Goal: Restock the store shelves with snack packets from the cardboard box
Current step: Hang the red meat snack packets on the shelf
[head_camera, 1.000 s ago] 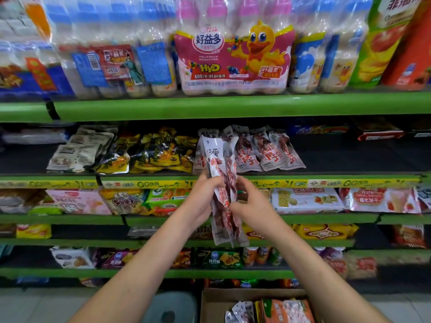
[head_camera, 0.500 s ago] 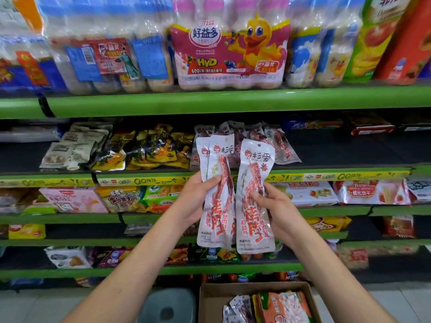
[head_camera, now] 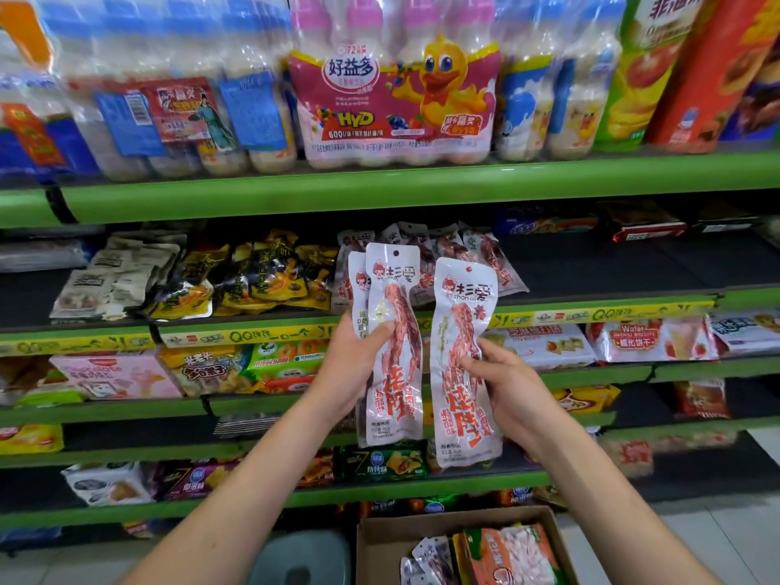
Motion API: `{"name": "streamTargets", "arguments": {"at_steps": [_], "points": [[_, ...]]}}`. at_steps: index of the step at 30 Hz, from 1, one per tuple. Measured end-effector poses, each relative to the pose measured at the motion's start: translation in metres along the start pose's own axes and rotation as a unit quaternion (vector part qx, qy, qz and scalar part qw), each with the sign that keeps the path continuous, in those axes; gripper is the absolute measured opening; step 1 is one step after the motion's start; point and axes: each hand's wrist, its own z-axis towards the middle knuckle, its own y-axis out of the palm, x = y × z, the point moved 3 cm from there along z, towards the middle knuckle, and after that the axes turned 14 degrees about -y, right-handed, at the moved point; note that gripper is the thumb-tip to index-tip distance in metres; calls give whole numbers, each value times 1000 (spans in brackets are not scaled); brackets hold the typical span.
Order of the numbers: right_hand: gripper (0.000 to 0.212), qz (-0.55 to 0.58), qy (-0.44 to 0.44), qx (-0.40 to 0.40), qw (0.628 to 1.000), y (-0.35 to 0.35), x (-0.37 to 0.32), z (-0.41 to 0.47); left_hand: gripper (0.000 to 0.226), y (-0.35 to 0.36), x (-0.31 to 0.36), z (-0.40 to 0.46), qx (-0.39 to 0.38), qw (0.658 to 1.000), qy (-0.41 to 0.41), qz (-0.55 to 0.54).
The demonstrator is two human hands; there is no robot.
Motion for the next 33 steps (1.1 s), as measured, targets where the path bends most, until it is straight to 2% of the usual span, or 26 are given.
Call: {"name": "streamTargets", "arguments": {"at_steps": [4, 8, 10, 14, 17, 21, 33], "points": [[55, -16, -7, -20, 1000, -1, -3, -1, 44, 0, 0, -1, 5, 1000, -10, -9], [72, -16, -7, -32, 999, 3, -3, 2, 37, 1, 2, 0, -9, 1000, -19, -22], [75, -16, -9, -34, 999, 6, -4, 2, 36, 0, 3, 0, -5, 999, -22, -27], [40, -22, -16, -45, 999, 9, -5, 6, 40, 0, 4, 0, 0, 999, -21, -25], [32, -19, -18, -42, 999, 8, -5, 10, 40, -1, 3, 0, 3, 999, -24, -23], [25, -4, -13, -48, 999, 9, -6, 12, 40, -2, 2, 1, 1, 999, -29, -28], [25, 12, -12, -40, 999, 11, -3, 19, 39, -5, -1, 9, 3, 998, -37, -47]]}}
